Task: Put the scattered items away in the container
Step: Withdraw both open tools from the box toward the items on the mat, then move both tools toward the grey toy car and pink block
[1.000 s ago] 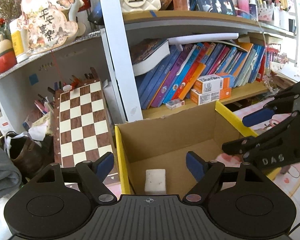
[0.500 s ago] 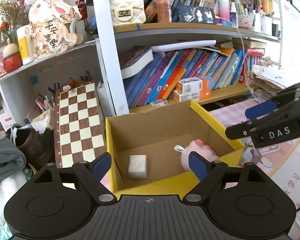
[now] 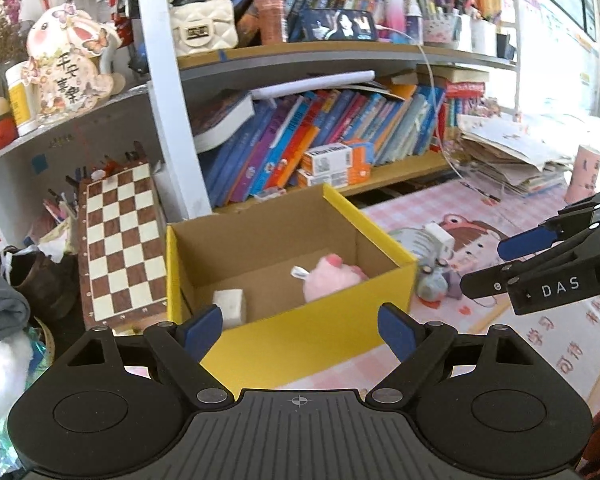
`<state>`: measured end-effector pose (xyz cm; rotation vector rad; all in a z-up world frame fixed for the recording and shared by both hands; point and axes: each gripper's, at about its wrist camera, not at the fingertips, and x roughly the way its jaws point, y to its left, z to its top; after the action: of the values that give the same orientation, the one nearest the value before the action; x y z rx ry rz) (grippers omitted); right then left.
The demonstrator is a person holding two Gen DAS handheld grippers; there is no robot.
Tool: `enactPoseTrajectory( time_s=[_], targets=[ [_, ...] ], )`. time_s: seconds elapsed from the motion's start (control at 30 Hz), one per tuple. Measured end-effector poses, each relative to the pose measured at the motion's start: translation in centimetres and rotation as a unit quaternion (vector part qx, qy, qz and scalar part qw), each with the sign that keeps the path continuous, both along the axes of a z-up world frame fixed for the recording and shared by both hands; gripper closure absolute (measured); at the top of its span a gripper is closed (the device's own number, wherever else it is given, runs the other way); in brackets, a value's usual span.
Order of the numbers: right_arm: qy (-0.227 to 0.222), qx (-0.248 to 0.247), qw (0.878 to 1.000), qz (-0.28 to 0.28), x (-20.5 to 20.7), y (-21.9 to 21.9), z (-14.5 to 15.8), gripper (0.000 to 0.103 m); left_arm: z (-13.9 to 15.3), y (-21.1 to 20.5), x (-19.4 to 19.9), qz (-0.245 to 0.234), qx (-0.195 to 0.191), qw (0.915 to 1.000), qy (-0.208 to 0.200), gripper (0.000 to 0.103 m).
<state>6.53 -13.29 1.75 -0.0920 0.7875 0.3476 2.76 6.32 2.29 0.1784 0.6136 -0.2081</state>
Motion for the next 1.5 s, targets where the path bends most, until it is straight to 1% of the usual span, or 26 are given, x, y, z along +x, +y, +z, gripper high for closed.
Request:
enactPoseTrajectory(
  time_s=[0.1,0.17,0.33,0.4,0.47,0.63,0.7,0.87,0.97,1.1,1.43,1.47,1.5],
  targets=[
    [0.003,0.005,1.000,-0.011,-0.7,-0.6,-0.3,0.046,-0.2,-0.4,-0.5,-0.006,0.000,1.0000,0.008,0.016],
    [0.005,0.007,1.000,-0.018,-1.1,-0.8,-0.5,0.046,-0.4,-0.6,-0.6,-0.001,-0.007,0.9999,0.013,0.016],
    [0.006,0.010,0.999,-0.042,-2.1,-1.4,-1.3,0.044,-1.1,-0.6,-0.9,0.013,-0.046,0.9983,0.034,0.016],
    [0.003,0.007,0.999,-0.052,-2.6,-1.6,-1.6,0.039,-1.5,-0.7,-0.9,0.019,-0.055,0.9974,0.043,0.016],
    [0.000,0.003,0.998,-0.060,-3.1,-1.8,-2.0,0.038,-2.0,-0.7,-0.9,0.027,-0.059,0.9965,0.052,0.016],
    [0.006,0.001,0.997,-0.076,-3.5,-2.5,-2.6,0.037,-3.1,-1.3,-0.6,0.034,-0.059,0.9951,0.072,0.016],
    [0.007,0.001,0.997,-0.082,-3.6,-2.8,-2.8,0.033,-3.4,-1.7,-0.5,0.031,-0.057,0.9947,0.079,0.016],
    [0.017,0.002,0.995,-0.095,-3.5,-3.5,-3.3,0.030,-4.1,-2.9,-0.2,0.019,-0.049,0.9940,0.096,0.016],
    [0.020,-0.002,0.995,-0.102,-3.4,-3.8,-3.5,0.022,-4.2,-3.6,-0.1,0.015,-0.044,0.9939,0.100,0.016],
    [0.022,-0.006,0.994,-0.105,-3.2,-4.3,-3.7,0.020,-4.3,-4.0,0.2,0.019,-0.042,0.9934,0.105,0.016],
    [0.029,-0.005,0.995,-0.090,-2.4,-5.3,-4.0,0.019,-4.6,-5.1,0.6,0.037,-0.038,0.9914,0.120,0.015],
    [0.030,-0.005,0.996,-0.088,-2.3,-5.4,-4.0,0.019,-4.6,-5.2,0.7,0.040,-0.037,0.9911,0.121,0.015],
    [0.031,-0.005,0.996,-0.086,-2.2,-5.6,-4.1,0.019,-4.7,-5.4,0.7,0.042,-0.035,0.9909,0.123,0.012]
  ],
)
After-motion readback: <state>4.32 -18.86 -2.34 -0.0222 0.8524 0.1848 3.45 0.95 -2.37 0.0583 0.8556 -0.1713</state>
